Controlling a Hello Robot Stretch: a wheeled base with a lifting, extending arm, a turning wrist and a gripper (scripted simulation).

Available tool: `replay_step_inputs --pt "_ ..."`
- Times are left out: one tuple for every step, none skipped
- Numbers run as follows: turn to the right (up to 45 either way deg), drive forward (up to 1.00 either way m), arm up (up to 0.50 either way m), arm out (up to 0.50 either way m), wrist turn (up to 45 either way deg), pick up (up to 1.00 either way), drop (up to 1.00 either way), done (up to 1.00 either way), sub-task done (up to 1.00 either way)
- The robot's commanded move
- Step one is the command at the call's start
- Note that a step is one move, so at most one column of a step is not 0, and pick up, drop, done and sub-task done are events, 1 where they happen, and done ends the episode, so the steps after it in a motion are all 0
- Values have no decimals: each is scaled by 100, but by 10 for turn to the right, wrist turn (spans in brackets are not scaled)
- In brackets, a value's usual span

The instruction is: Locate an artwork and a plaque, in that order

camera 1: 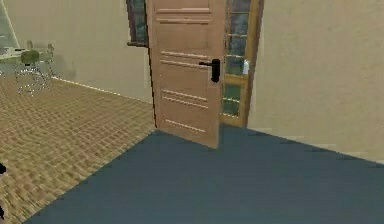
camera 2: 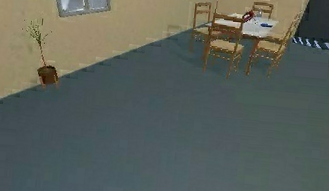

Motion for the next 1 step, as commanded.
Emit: replay_step_inputs --pt "30 0 0 0 0 0 0 0 0"
